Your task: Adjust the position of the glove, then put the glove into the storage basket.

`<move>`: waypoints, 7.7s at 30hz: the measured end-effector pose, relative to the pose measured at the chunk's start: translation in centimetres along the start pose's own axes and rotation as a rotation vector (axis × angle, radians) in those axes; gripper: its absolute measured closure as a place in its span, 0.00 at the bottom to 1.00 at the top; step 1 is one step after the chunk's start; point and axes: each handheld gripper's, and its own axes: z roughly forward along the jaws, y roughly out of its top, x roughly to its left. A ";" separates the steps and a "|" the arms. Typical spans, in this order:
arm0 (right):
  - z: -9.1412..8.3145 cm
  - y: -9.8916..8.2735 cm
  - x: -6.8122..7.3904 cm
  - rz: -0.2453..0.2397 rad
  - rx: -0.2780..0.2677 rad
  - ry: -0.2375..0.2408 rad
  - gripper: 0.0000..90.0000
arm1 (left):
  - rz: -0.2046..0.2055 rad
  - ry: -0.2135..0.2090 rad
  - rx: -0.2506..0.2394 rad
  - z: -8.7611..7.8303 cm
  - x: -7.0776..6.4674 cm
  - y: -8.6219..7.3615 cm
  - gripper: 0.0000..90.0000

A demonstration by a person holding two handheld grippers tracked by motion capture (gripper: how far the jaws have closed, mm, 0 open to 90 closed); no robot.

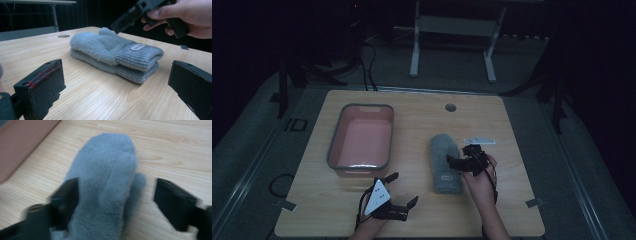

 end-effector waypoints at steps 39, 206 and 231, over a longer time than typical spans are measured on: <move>-1.5 -2.2 -0.5 -0.221 -0.005 0.064 0.12 | -0.114 -0.001 0.163 1.8 1.2 1.6 0.05; 14.7 12.0 18.2 -0.182 0.164 0.301 0.70 | -0.395 0.278 0.859 3.4 22.6 7.5 0.80; 7.6 11.8 11.4 -0.225 0.016 0.447 0.19 | -0.180 0.470 0.523 -1.4 18.2 10.9 0.14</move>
